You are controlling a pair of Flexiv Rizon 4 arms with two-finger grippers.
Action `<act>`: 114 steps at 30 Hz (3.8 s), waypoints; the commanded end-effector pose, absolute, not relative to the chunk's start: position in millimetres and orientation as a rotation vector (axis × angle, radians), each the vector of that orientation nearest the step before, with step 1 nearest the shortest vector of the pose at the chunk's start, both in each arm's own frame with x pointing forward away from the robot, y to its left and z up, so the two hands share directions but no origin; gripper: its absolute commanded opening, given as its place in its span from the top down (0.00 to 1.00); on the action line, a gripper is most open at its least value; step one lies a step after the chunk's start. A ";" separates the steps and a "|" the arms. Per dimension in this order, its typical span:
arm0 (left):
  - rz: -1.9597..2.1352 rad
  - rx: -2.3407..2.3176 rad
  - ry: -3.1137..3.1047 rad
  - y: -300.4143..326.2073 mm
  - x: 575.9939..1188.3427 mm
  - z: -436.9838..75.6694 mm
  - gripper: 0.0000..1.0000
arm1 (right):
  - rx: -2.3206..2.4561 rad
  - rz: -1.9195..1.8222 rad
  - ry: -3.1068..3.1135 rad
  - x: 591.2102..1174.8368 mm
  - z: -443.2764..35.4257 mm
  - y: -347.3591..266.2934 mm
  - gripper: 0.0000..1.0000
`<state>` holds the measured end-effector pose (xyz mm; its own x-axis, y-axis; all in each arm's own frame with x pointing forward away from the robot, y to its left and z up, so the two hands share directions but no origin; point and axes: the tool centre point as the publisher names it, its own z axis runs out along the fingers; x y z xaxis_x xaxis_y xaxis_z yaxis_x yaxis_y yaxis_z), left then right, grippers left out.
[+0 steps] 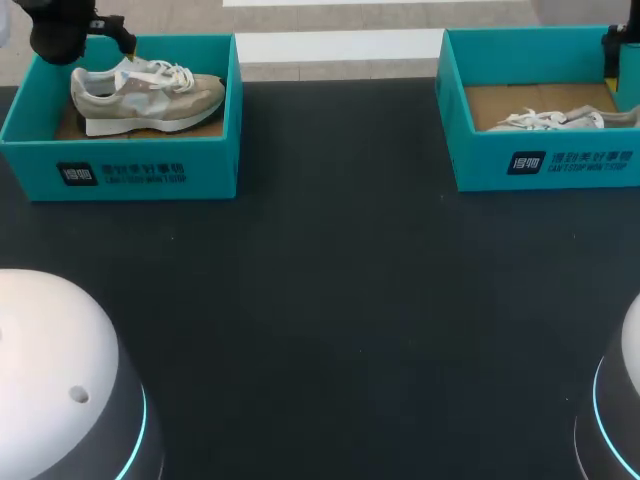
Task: Take the shoe out of the shoebox, open the shoe tongue, remove and reinsert the insole, then place the shoe into the shoebox
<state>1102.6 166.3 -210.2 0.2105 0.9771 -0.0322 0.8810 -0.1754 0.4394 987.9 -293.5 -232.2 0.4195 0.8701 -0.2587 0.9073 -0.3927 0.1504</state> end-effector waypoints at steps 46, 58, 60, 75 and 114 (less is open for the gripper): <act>0.230 2.185 2.176 265.0 1190.8 -290.9 0.53 | 2.411 -0.199 1.548 988.2 -232.4 -293.6 0.00; 0.148 2.222 2.190 277.0 1185.6 -314.3 0.27 | 2.411 -0.199 1.548 988.2 -232.4 -293.6 0.00; 0.122 2.218 2.208 278.5 1186.2 -318.2 0.32 | 2.411 -0.199 1.548 988.2 -232.4 -293.6 0.00; 0.083 2.249 2.239 283.1 1184.6 -350.4 0.28 | 2.411 -0.199 1.548 988.2 -232.4 -293.6 0.00; 0.319 2.255 1.978 308.4 1159.1 -175.6 1.00 | 2.411 -0.199 1.548 988.2 -232.4 -293.6 0.00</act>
<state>1199.1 309.4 -227.2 0.1343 0.9888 0.0644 0.9798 -0.1422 0.1405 987.9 -293.4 -232.2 0.4194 0.8701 -0.2588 0.9073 -0.3926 0.1504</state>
